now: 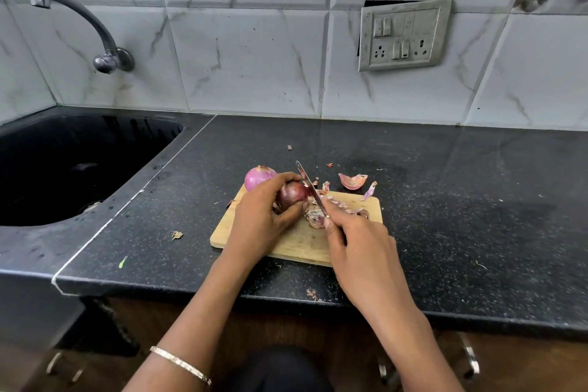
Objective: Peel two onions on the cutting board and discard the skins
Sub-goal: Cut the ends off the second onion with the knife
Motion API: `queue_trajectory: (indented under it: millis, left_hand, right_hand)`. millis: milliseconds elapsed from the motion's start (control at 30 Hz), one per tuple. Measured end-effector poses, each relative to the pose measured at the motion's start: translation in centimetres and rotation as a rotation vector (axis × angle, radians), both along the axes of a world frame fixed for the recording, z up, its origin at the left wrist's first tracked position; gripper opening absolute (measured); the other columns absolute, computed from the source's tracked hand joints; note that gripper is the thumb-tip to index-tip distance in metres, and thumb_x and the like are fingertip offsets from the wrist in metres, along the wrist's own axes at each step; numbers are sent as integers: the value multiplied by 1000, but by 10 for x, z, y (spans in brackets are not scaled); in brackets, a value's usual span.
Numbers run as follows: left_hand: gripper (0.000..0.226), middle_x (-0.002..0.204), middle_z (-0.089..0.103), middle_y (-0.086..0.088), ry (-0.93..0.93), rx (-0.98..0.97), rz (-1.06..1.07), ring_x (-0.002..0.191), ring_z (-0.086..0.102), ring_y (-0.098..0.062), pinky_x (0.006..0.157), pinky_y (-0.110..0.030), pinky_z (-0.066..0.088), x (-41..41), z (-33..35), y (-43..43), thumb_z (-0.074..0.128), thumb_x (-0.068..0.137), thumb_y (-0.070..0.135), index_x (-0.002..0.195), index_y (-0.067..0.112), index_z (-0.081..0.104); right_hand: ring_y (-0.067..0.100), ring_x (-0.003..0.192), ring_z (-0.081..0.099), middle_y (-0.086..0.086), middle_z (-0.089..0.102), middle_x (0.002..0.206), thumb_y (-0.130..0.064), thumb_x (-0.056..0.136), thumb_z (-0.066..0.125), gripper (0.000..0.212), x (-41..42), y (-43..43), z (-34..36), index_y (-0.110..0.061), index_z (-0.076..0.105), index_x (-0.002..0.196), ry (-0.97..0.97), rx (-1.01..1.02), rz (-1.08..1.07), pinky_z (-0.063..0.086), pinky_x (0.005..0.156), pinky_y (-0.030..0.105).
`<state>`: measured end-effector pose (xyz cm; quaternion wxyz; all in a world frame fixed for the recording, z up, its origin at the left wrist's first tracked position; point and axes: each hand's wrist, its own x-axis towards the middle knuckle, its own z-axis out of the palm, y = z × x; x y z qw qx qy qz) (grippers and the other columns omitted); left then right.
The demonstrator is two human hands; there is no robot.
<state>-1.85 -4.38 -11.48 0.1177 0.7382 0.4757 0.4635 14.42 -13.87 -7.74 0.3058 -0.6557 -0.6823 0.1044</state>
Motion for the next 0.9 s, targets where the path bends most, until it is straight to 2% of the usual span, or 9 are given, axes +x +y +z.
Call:
queue_trajectory:
  millis: [100, 233, 300, 400, 533, 600, 800, 900]
  left_hand:
    - [42, 101, 67, 23, 15, 10, -8, 79, 59, 14, 76, -8, 46, 0, 0, 1, 83, 83, 29, 122, 31, 68]
    - [43, 102, 68, 23, 18, 19, -28, 83, 58, 17, 78, -7, 44, 0, -1, 1, 84, 82, 28, 122, 30, 69]
    - [44, 100, 67, 24, 14, 24, -21, 82, 58, 17, 77, -8, 45, 0, -1, 0, 84, 81, 27, 122, 29, 69]
    - [43, 98, 65, 28, -13, 10, -4, 78, 56, 19, 74, -3, 41, 1, -2, -1, 85, 80, 25, 121, 27, 70]
    - [42, 91, 65, 30, -39, -3, -9, 73, 58, 14, 70, -5, 42, 2, -1, -3, 85, 81, 25, 119, 30, 70]
    - [41, 87, 63, 32, -39, -6, 1, 72, 58, 14, 69, -4, 42, 2, 0, -3, 85, 81, 26, 119, 31, 70]
    - [42, 88, 62, 34, -49, -5, 1, 66, 54, 18, 68, -3, 39, 1, 1, -4, 87, 79, 23, 118, 27, 71]
    - [42, 89, 68, 26, -86, -22, 18, 66, 59, 6, 68, -9, 45, 0, -1, -4, 87, 79, 27, 118, 30, 71]
  right_hand:
    - [26, 95, 65, -3, 72, 105, -36, 106, 41, 43, 4, -12, 0, -43, 46, 148, -5, -13, 4, 48, 79, 40]
    - [30, 113, 58, -1, 71, 115, -30, 107, 41, 39, 0, 3, 8, -37, 52, 144, 2, -43, -6, 46, 87, 42]
    - [32, 110, 60, 2, 73, 110, -26, 107, 42, 38, -6, 16, 10, -32, 56, 142, 9, -24, -7, 46, 88, 42]
    - [33, 102, 63, 5, 74, 102, -26, 106, 43, 41, -9, 21, 8, -33, 54, 145, 23, -17, -1, 47, 86, 43]
    - [27, 108, 59, -6, 72, 113, -30, 108, 41, 41, 2, 2, 10, -37, 50, 147, -20, -38, -1, 44, 82, 39]
    - [27, 113, 57, -5, 70, 118, -31, 108, 40, 40, 5, -4, 11, -38, 51, 146, -47, -48, -2, 45, 83, 39]
    - [34, 107, 61, 4, 70, 108, -29, 106, 40, 33, -14, 30, 4, -31, 59, 133, -93, -62, -28, 43, 78, 40]
    - [31, 106, 60, 2, 68, 111, -29, 106, 41, 30, -15, 34, -5, -32, 59, 130, -124, -58, -21, 39, 74, 38]
